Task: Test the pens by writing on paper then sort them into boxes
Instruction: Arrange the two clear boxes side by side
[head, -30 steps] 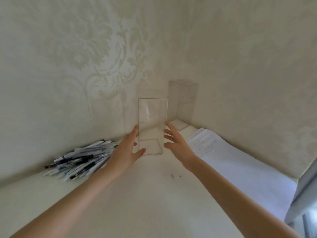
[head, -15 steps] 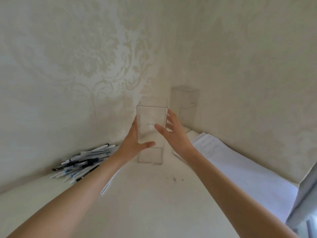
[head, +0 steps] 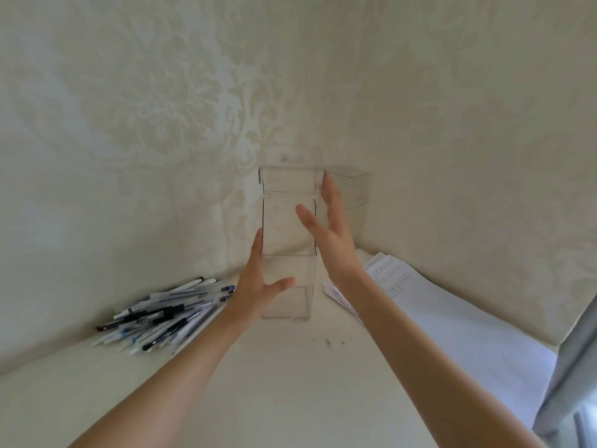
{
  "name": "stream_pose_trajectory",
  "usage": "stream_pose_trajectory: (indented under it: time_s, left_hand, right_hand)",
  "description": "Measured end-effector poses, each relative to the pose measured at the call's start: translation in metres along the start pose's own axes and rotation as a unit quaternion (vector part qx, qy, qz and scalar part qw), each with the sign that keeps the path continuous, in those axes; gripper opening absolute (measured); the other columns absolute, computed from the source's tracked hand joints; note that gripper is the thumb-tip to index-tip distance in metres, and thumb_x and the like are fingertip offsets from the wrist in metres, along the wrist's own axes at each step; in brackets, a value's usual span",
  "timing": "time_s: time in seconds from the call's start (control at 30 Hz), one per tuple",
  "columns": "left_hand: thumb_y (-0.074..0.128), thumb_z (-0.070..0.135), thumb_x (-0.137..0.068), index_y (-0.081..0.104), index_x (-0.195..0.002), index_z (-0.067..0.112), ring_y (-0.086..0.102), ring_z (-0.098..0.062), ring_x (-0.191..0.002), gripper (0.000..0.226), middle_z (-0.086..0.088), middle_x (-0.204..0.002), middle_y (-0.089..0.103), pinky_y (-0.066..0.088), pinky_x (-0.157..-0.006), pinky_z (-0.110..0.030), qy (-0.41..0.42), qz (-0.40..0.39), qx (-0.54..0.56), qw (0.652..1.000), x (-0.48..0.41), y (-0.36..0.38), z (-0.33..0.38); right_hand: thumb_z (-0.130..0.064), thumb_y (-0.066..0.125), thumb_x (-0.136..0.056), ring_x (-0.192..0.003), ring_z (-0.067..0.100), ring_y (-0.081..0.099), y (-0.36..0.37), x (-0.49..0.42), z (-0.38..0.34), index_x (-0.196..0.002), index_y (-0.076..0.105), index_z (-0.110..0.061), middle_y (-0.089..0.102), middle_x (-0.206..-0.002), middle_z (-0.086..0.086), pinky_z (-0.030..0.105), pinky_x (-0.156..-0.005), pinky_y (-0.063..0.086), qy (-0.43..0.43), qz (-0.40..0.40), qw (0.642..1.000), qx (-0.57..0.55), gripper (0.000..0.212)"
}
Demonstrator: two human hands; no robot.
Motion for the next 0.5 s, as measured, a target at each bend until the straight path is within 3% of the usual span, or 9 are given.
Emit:
stream_pose_trajectory:
  time_s: [0.07,0.27,0.4,0.5]
  left_hand:
    - [0.076,0.026,-0.075,-0.002,-0.146,0.029,0.01,-0.001,-0.138,0.106,0.016,-0.15,0.007,0.013,-0.111,-0.024,-0.006,0.009,0.004,1.0,0.0,0.001,-0.001]
    - [0.076,0.022,-0.075,-0.002,-0.138,0.039,0.012,-0.004,-0.139,0.102,0.017,-0.148,0.008,0.014,-0.112,-0.026,-0.003,0.02,0.0,1.0,0.003,0.002,-0.002]
    - [0.076,0.024,-0.075,-0.001,-0.14,0.041,0.013,-0.003,-0.139,0.103,0.012,-0.154,0.009,0.016,-0.113,-0.029,-0.01,0.019,0.015,1.0,0.005,0.002,-0.001]
    - [0.076,0.036,-0.073,0.0,-0.144,0.039,0.013,0.0,-0.138,0.104,0.014,-0.154,0.01,0.016,-0.113,-0.029,-0.01,0.022,0.016,1.0,0.007,0.002,-0.004]
  right_hand:
    - [-0.037,0.06,-0.09,-0.14,0.0,0.019,-0.001,-0.018,-0.004,-0.148,0.023,-0.03,0.024,-0.153,-0.014,0.028,-0.115,0.02,0.0,-0.002,1.0,0.022,0.068]
    - [-0.018,0.055,-0.091,-0.142,0.012,0.019,-0.009,-0.053,0.005,-0.148,0.025,-0.024,0.025,-0.154,-0.004,0.036,-0.116,0.018,0.029,-0.04,0.993,0.11,0.065]
    - [-0.014,0.054,-0.092,-0.139,0.01,0.025,-0.022,-0.048,0.016,-0.147,0.03,-0.021,0.032,-0.151,-0.006,0.026,-0.109,0.021,0.059,-0.064,0.989,0.124,0.06]
    - [-0.018,0.053,-0.094,-0.138,0.01,0.027,-0.04,-0.031,0.039,-0.146,0.032,-0.019,0.034,-0.15,-0.006,0.03,-0.111,0.024,0.093,-0.06,0.982,0.152,0.056]
Point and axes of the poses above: each hand's wrist, its own x-axis away from the middle knuckle, its own y-axis out of the palm, z = x × y, the point moved 1 cm from there along -x, towards the middle knuckle
